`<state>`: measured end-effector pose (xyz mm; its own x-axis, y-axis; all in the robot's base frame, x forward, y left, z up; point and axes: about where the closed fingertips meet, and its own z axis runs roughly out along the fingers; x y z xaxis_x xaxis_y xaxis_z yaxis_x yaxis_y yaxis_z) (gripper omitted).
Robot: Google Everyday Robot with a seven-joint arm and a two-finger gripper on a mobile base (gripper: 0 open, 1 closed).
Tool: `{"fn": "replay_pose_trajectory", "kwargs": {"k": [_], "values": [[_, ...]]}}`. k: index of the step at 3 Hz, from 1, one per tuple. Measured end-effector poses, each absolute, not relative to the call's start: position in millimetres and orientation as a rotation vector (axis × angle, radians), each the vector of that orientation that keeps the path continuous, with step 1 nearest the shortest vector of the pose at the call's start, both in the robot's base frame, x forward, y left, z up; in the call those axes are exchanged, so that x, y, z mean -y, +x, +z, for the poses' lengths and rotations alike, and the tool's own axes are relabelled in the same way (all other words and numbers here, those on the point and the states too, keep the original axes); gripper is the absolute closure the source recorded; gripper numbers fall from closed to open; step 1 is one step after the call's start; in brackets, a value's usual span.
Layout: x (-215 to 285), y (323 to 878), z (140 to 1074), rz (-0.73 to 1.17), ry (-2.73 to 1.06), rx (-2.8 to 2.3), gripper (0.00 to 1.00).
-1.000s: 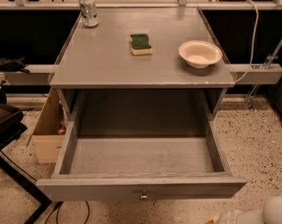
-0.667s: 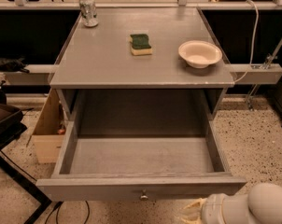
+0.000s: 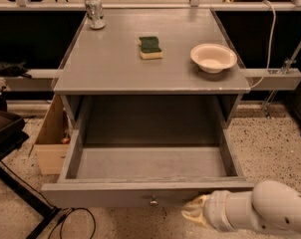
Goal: Close top drawer
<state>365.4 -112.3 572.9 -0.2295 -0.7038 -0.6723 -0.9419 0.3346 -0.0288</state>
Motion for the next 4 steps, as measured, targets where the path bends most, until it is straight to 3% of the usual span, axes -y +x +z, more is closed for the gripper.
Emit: {"fn": "replay_pose_trajectory", "kwargs": {"k": [4], "values": [[97.3, 461.9, 598.8, 0.486, -1.433, -1.892, 1.00]]}}
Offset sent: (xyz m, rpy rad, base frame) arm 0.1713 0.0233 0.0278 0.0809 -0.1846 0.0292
